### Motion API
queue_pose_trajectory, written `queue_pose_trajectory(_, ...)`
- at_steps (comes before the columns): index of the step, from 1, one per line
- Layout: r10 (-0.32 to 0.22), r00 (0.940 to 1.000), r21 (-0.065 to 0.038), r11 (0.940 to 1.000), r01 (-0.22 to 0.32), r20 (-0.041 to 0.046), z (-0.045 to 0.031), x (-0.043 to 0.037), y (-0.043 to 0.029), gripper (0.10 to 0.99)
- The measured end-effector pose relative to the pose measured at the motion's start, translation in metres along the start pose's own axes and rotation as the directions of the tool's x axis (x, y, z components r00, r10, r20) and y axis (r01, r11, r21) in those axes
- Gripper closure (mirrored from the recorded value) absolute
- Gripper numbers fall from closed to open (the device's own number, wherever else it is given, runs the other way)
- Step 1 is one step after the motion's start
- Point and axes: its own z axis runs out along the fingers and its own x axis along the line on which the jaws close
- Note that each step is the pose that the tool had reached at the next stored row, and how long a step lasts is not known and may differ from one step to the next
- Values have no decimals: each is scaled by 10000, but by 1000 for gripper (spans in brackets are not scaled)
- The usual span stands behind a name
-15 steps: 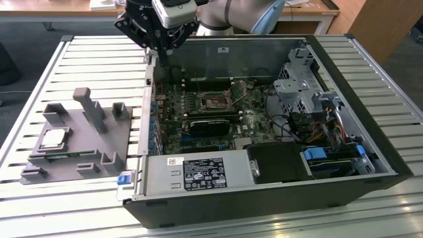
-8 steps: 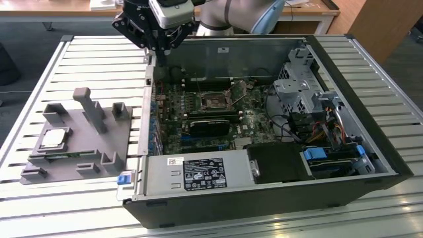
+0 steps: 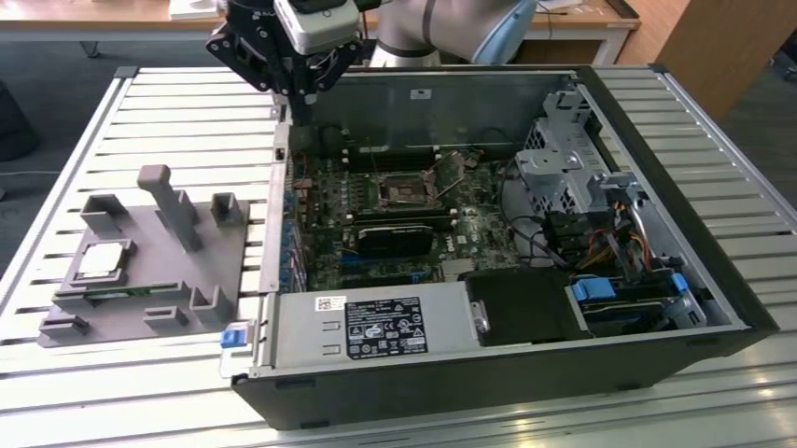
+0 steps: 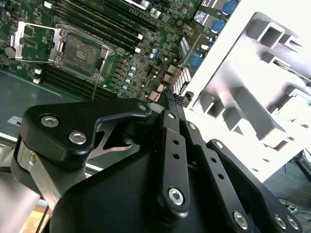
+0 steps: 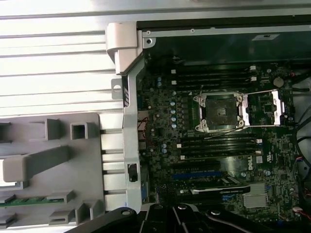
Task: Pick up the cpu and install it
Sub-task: 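Reach for the cpu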
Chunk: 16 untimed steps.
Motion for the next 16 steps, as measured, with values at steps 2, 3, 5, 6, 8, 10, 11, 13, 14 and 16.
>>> queue_pose_trajectory(2,-1,10000,0,10000,1,0,0,10,-1,980)
queue_pose_trajectory(3,0,10000,0,10000,0,0,0,14,-1,980)
queue_pose_trajectory(5,0,10000,0,10000,0,0,1,24,-2,980)
queue_pose_trajectory(6,0,10000,-1,10000,0,0,1,29,-2,980)
queue_pose_trajectory(8,0,10000,0,10000,0,0,1,39,-3,980)
queue_pose_trajectory(10,-1,10000,0,10000,1,0,1,49,-4,980)
queue_pose_trajectory(11,0,10000,0,10000,0,0,1,55,-4,980)
queue_pose_trajectory(13,0,10000,0,10000,0,0,1,65,-5,980)
queue_pose_trajectory(14,-1,10000,0,10000,1,0,1,70,-5,980)
queue_pose_trajectory(16,-1,10000,0,10000,1,0,1,80,-6,980)
